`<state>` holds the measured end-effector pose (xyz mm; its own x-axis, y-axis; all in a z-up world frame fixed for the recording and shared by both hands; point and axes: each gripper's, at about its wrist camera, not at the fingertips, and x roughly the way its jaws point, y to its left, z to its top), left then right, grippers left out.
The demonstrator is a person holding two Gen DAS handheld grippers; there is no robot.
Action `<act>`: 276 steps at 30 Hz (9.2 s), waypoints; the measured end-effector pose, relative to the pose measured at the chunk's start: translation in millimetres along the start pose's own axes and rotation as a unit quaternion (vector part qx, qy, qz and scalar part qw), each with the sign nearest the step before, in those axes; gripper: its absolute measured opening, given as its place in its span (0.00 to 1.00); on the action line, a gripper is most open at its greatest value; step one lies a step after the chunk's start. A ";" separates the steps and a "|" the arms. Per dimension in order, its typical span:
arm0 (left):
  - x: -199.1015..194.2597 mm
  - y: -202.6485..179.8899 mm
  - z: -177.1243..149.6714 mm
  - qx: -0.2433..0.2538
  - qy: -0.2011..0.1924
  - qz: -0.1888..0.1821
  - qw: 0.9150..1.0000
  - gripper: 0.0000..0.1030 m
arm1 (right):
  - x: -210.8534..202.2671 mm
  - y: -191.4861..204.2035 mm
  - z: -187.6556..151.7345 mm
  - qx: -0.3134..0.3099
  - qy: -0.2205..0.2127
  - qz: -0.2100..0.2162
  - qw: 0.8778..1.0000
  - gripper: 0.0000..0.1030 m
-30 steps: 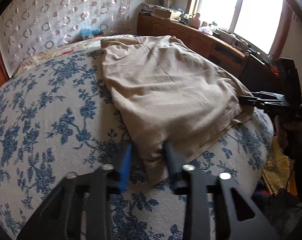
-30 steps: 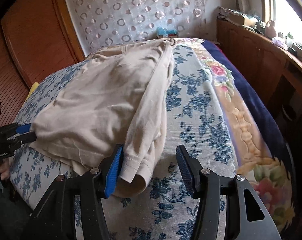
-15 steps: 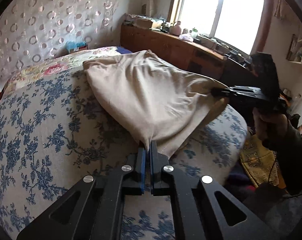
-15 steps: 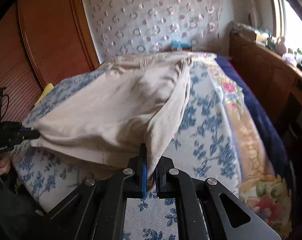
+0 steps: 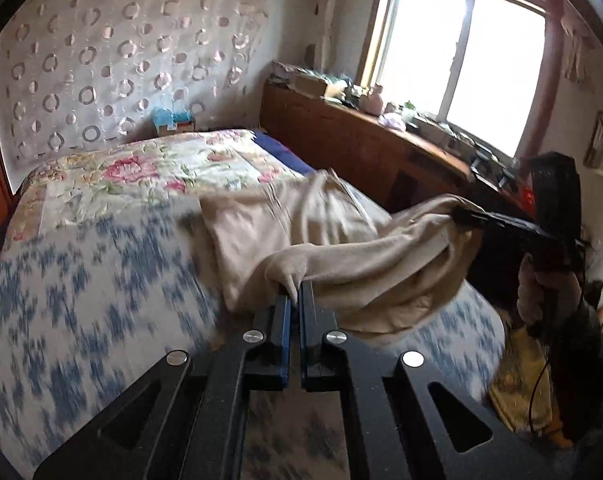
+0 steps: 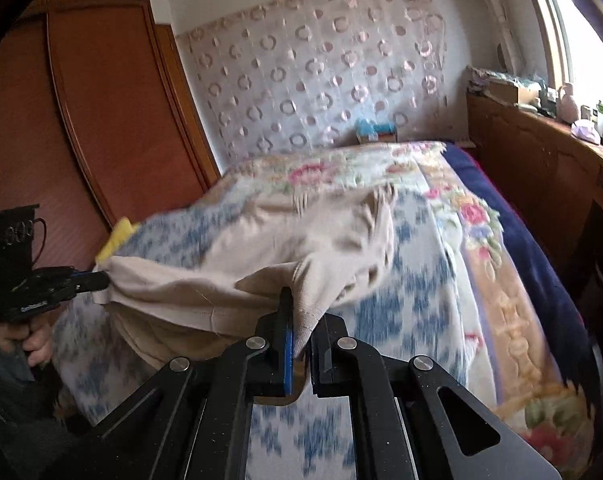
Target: Fold small clothes
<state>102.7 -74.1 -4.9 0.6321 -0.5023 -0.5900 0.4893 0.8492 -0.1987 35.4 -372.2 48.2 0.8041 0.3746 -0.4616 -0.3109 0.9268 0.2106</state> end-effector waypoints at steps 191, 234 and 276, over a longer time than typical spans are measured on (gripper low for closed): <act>-92.0 156.0 -70.7 -0.117 -0.090 0.276 0.950 0.79 | 276.7 253.0 80.6 -0.209 0.064 0.118 0.969 0.65; -89.9 16.5 -35.3 -0.048 -0.125 0.237 0.962 0.79 | 49.1 199.5 -6.8 -0.072 -0.095 -0.056 0.991 0.82; -93.7 15.9 -35.0 -0.044 -0.132 0.240 0.961 0.79 | 43.0 164.2 0.7 -0.079 -0.095 -0.050 0.991 0.82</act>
<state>30.2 -7.9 19.8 0.9080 -0.0623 -0.4143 0.0569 0.9981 -0.0253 19.3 -203.9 63.5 0.9111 0.2833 -0.2992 -0.2885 0.9571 0.0278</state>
